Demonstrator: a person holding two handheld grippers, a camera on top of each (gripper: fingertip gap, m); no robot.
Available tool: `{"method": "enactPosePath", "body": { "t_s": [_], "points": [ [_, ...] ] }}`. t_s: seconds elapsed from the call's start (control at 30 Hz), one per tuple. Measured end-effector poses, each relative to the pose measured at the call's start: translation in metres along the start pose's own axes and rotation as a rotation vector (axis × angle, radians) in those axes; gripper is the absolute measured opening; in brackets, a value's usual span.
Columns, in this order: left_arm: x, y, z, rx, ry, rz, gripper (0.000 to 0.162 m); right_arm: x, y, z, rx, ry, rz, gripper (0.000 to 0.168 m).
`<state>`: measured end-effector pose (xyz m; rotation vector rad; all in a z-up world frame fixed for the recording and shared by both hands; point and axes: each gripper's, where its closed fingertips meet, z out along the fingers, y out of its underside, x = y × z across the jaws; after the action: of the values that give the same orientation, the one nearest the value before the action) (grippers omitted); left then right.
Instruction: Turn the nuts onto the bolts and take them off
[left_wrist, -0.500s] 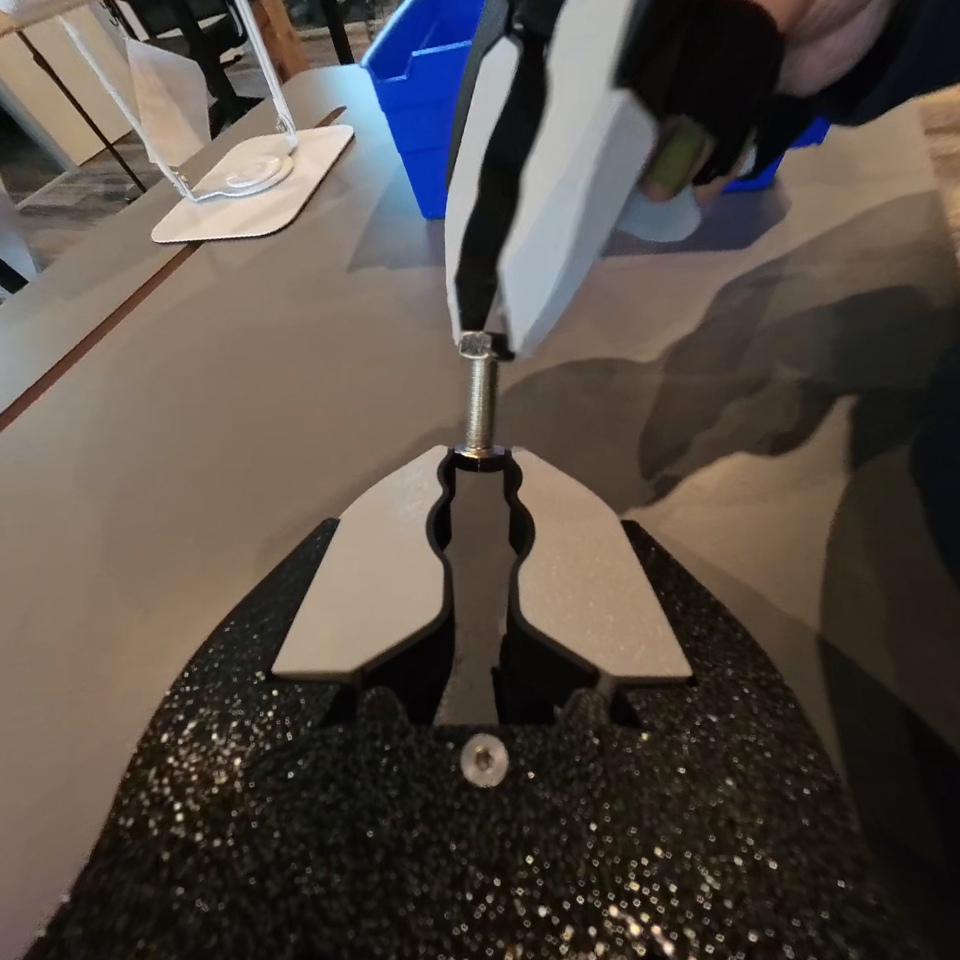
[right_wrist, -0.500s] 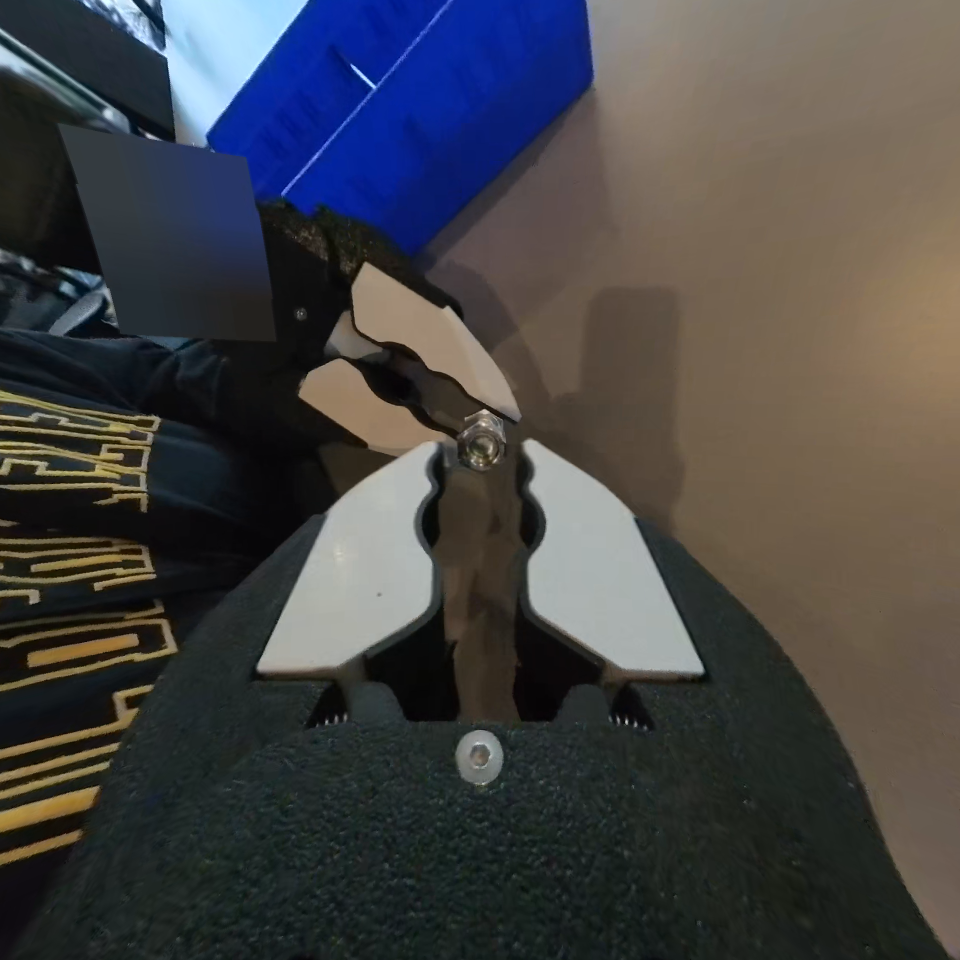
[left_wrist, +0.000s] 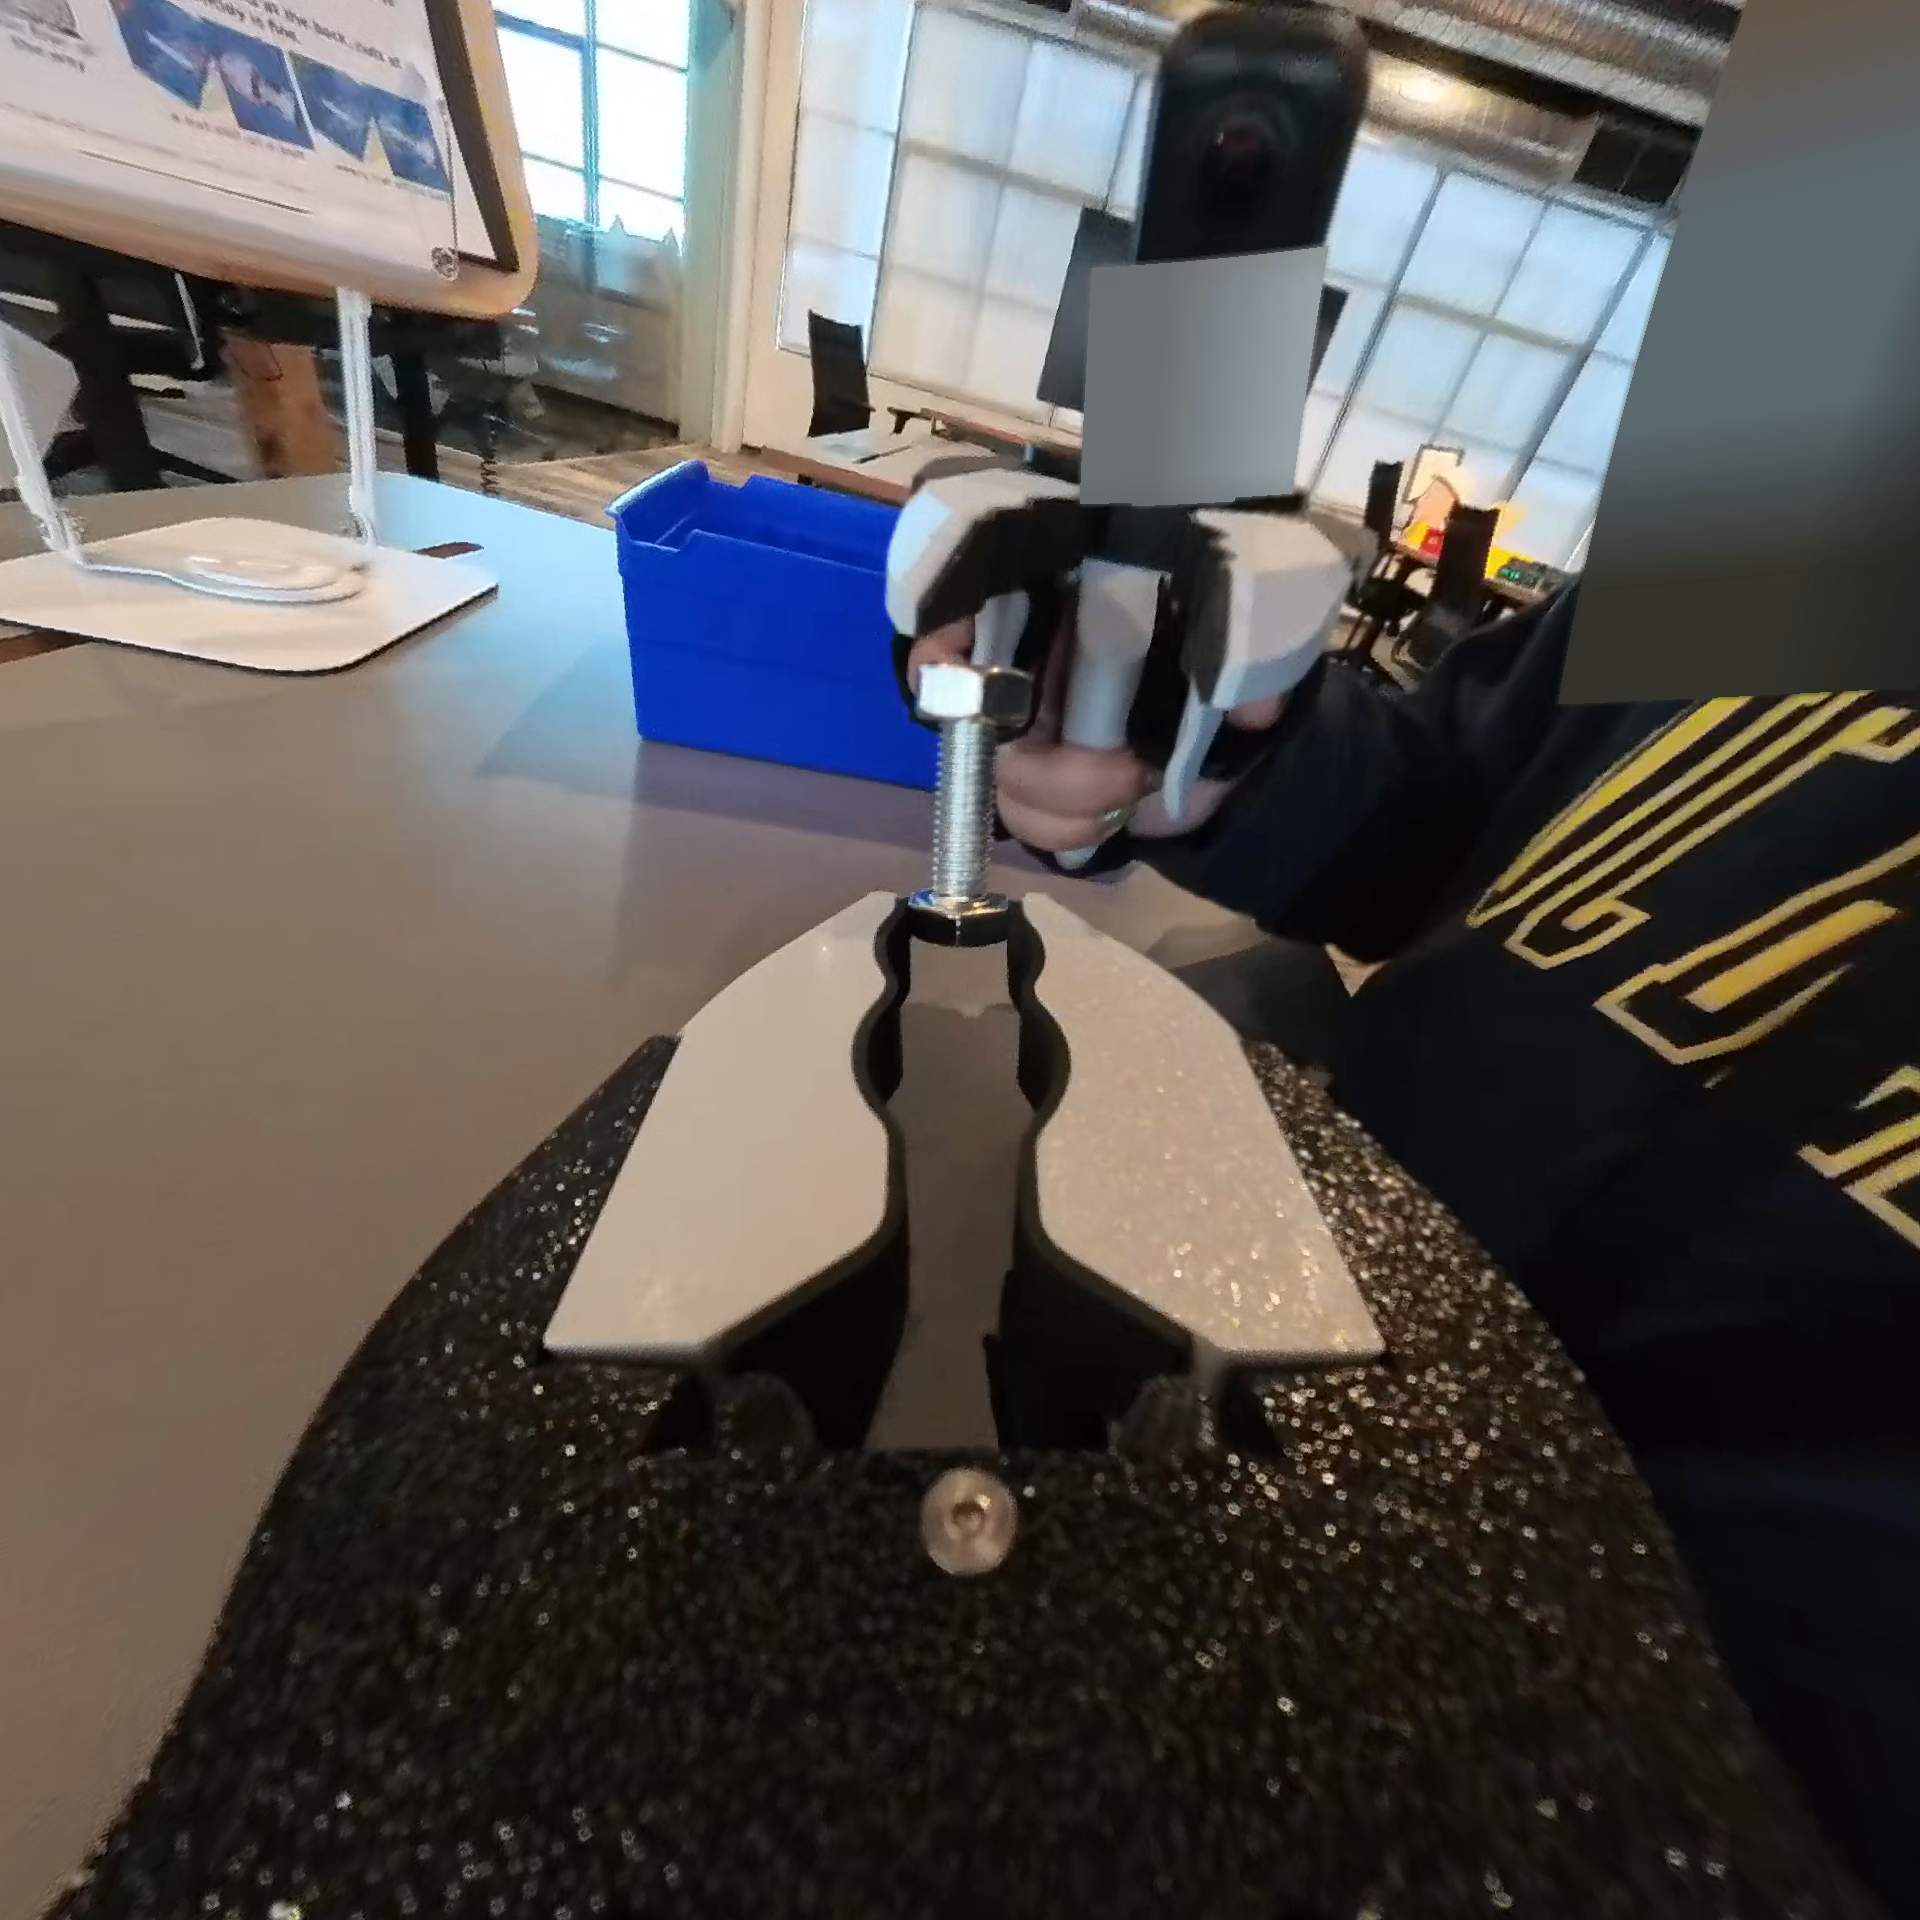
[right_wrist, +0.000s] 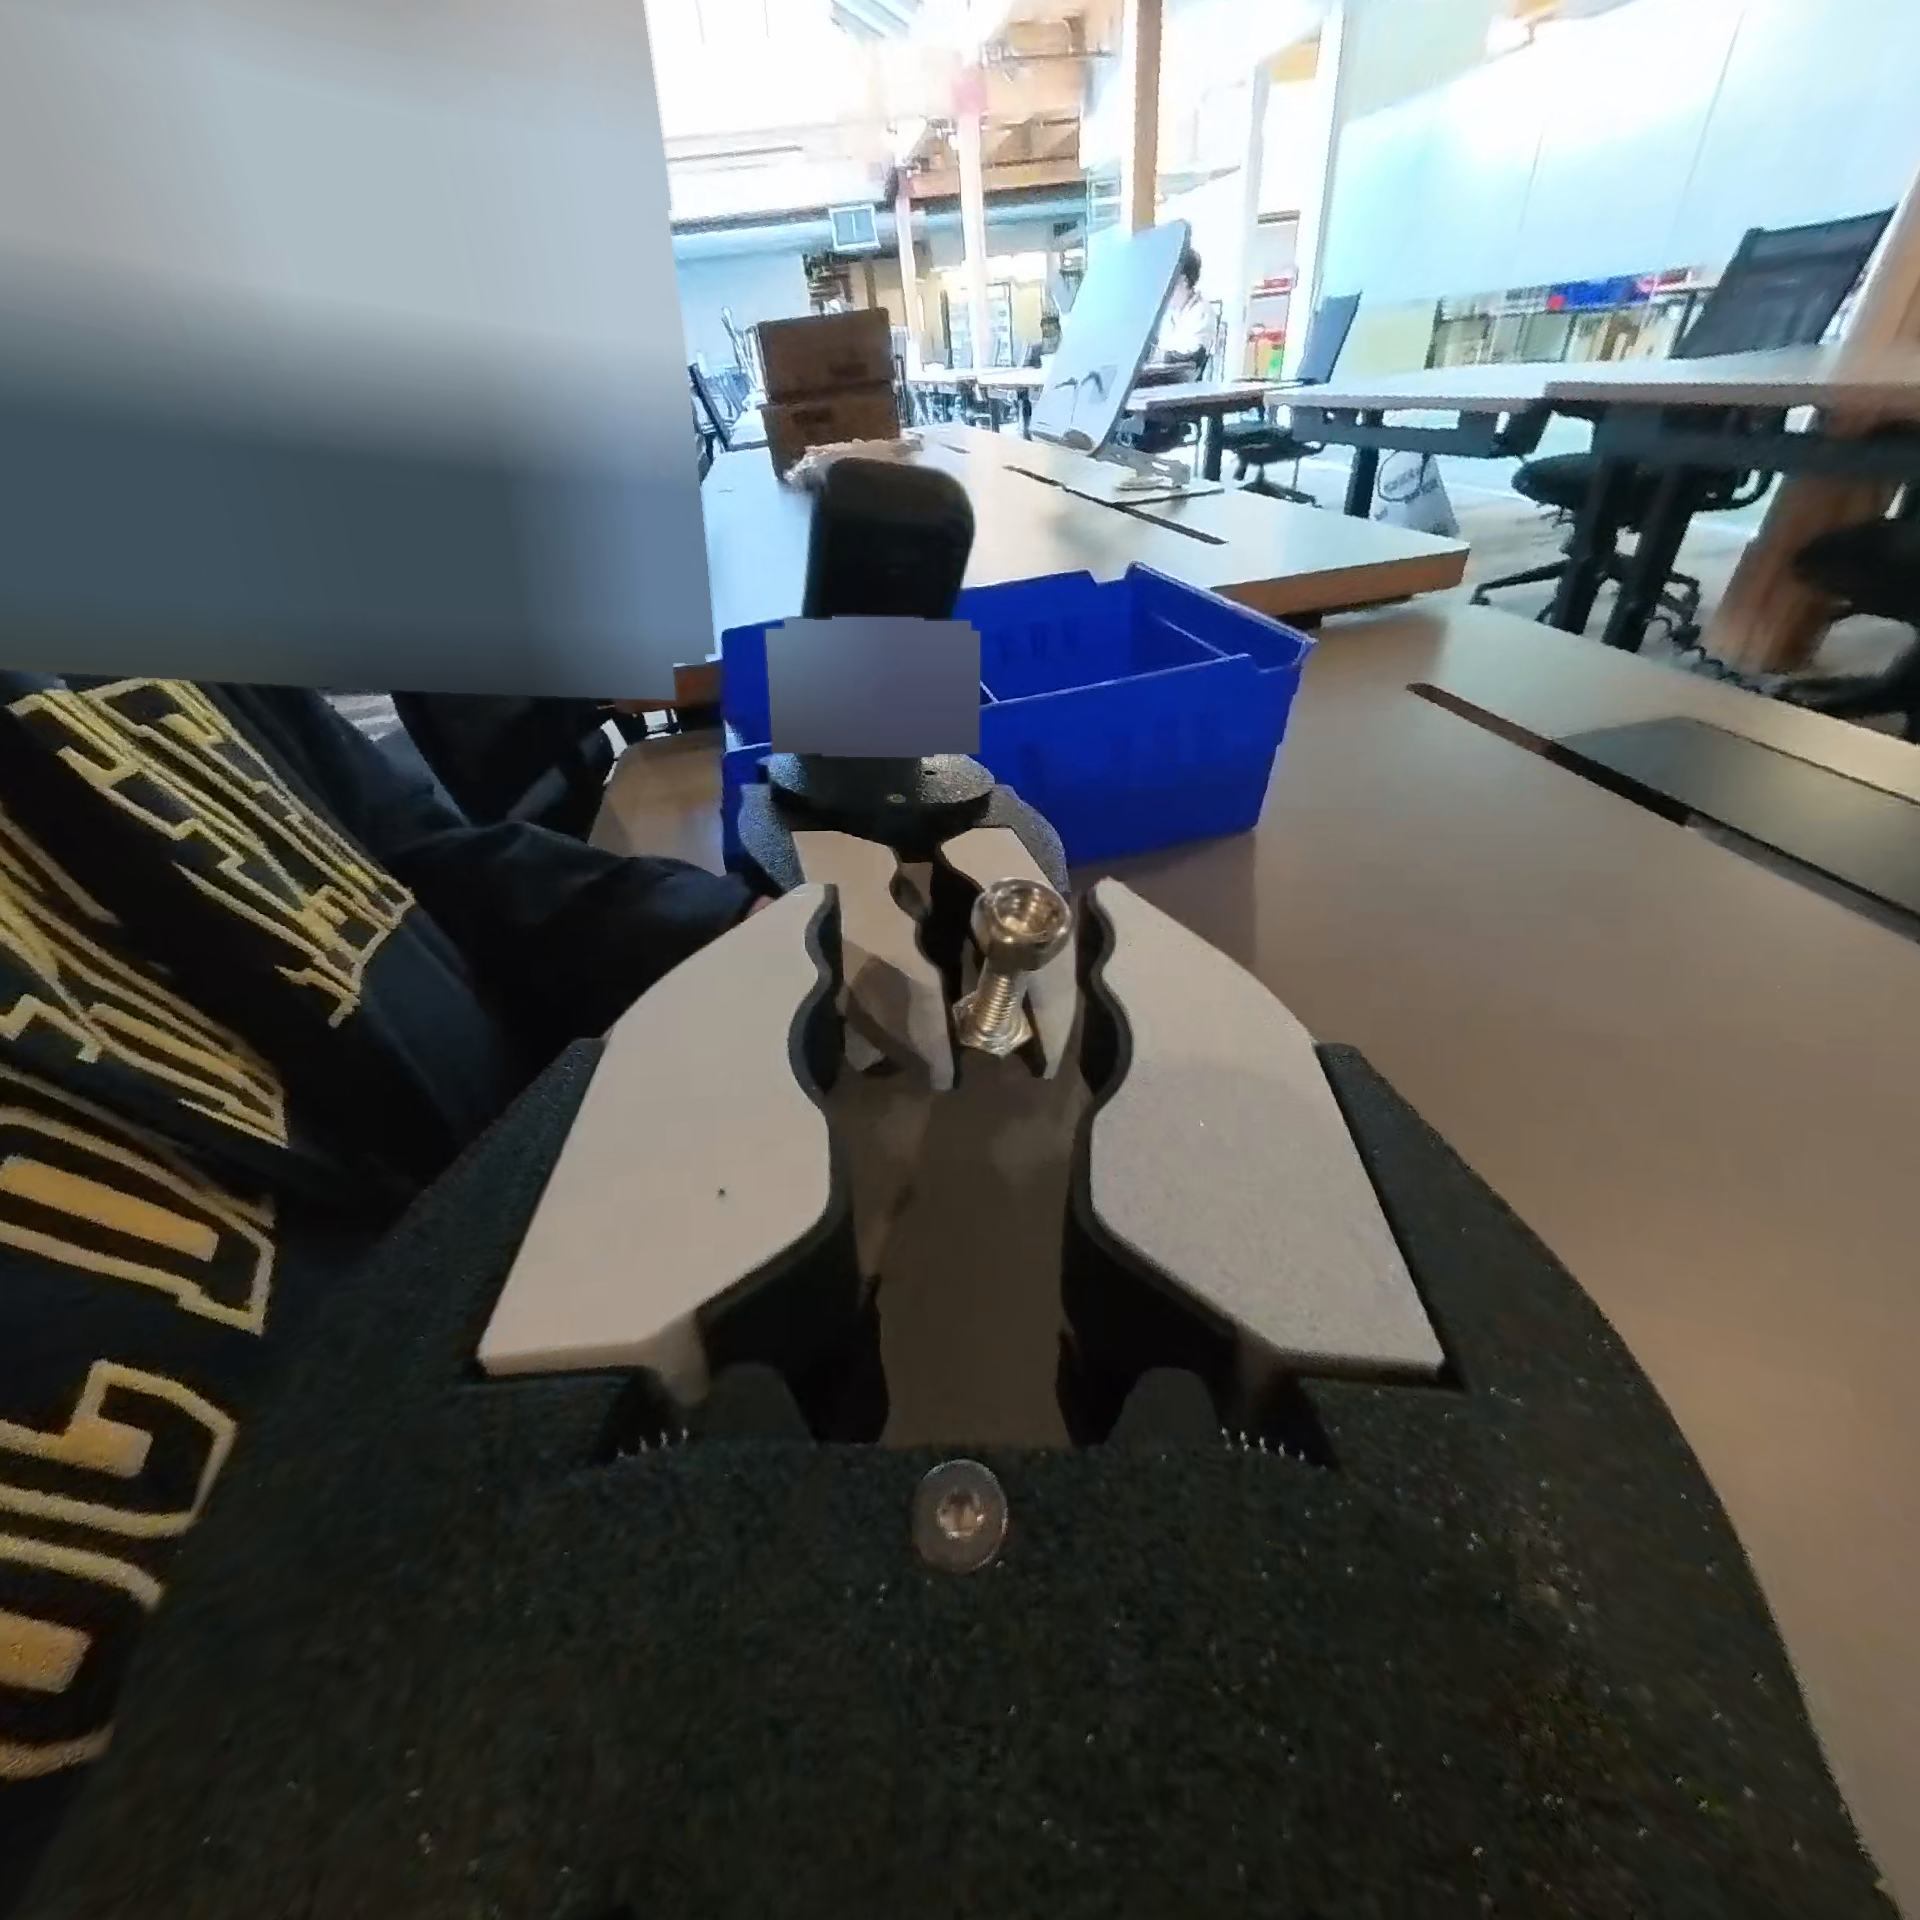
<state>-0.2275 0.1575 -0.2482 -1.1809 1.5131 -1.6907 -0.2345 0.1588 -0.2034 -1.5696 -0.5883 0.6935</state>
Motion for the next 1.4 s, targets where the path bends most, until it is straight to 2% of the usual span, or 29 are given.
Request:
{"method": "enactPosePath", "body": {
  "t_s": [0.17,0.23,0.3,0.53,0.7,0.93,1.1,1.2,1.33,1.4],
  "points": [
    [0.002,-0.002,0.000,0.023,0.031,-0.023,0.017,-0.003,0.006,0.002,-0.007,-0.009,-0.018,0.043],
    [0.001,-0.002,-0.001,0.027,0.033,-0.033,0.017,-0.001,0.008,-0.003,-0.006,-0.008,-0.019,0.036],
    [0.002,-0.002,-0.001,0.032,0.051,-0.048,0.017,0.002,0.007,-0.006,0.011,0.003,-0.006,0.036],
    [0.006,0.003,0.003,0.009,0.077,-0.049,0.017,-0.002,0.008,0.002,0.022,-0.045,0.005,0.046],
    [0.002,-0.003,-0.002,0.044,0.077,-0.074,0.017,-0.001,0.012,-0.007,0.018,-0.050,-0.001,0.037],
    [0.018,0.006,0.007,-0.002,0.144,-0.055,0.017,-0.011,0.008,0.013,0.064,-0.149,0.015,0.060],
    [0.019,0.005,0.009,0.004,0.162,-0.054,0.017,-0.026,0.008,0.019,0.086,-0.251,0.032,0.060],
    [0.016,-0.001,0.004,0.040,0.159,-0.064,0.017,-0.024,0.008,0.011,0.098,-0.228,0.015,0.062],
    [0.010,-0.005,-0.002,0.062,0.158,-0.089,0.017,-0.015,0.010,-0.003,0.128,-0.181,0.028,0.054],
    [0.013,-0.004,-0.003,0.057,0.172,-0.092,0.017,-0.010,0.008,-0.003,0.161,-0.164,0.050,0.057]
  ]
}}
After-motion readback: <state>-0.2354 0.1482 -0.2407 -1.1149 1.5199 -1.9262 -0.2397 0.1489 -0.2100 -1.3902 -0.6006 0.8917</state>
